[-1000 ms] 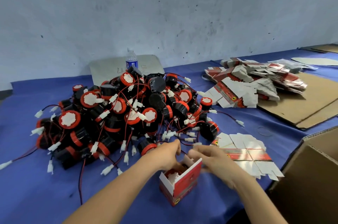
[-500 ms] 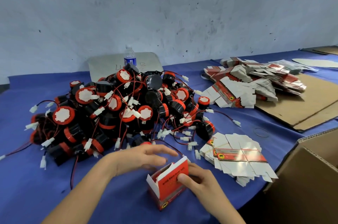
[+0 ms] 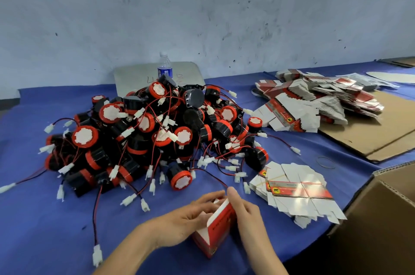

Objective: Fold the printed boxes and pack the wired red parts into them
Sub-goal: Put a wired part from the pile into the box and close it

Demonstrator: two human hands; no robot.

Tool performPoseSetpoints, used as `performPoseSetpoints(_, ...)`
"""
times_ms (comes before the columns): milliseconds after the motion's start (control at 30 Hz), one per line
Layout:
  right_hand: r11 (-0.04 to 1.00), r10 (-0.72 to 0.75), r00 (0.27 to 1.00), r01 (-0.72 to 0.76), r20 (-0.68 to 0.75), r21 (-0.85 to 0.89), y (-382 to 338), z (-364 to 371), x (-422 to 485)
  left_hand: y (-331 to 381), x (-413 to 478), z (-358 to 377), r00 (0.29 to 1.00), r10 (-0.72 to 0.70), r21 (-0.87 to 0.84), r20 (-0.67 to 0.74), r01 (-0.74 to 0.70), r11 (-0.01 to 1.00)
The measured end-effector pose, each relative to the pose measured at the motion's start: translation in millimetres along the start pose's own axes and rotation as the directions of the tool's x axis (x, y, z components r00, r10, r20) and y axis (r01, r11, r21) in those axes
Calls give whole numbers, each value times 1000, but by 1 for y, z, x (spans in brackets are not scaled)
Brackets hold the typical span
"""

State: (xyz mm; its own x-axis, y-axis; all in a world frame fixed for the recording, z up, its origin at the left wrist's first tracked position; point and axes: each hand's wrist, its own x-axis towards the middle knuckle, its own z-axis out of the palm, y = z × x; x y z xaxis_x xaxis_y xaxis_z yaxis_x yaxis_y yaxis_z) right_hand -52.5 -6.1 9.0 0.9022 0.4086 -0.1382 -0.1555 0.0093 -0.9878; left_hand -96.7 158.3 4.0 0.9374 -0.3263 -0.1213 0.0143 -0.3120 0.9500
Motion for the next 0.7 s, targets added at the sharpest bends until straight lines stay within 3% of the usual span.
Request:
performPoseSetpoints(100,998,30,998,-27,-55,56,-1,10,2,-6,7,22,957,78,18,-280,-76,997)
performPoseSetpoints(200,997,-7,982,20,-188,69,-3,12,1,-9,12,40,879,93,-42,-468,-127,991)
performPoseSetpoints(367,995,-64,963,83,-260,63,-2,16,-13,-8,21,71,652,72,79,-755,-19,997)
performPoseSetpoints(533,948,-115,975,49,-192,-315,-10,4,-2,-1,40,94,567,34,46,-823,7,999)
performPoseSetpoints(700,730,-170,983,74,-76,-679,-26,-10,29,9,59,93,503,24,-21,-864,-83,996)
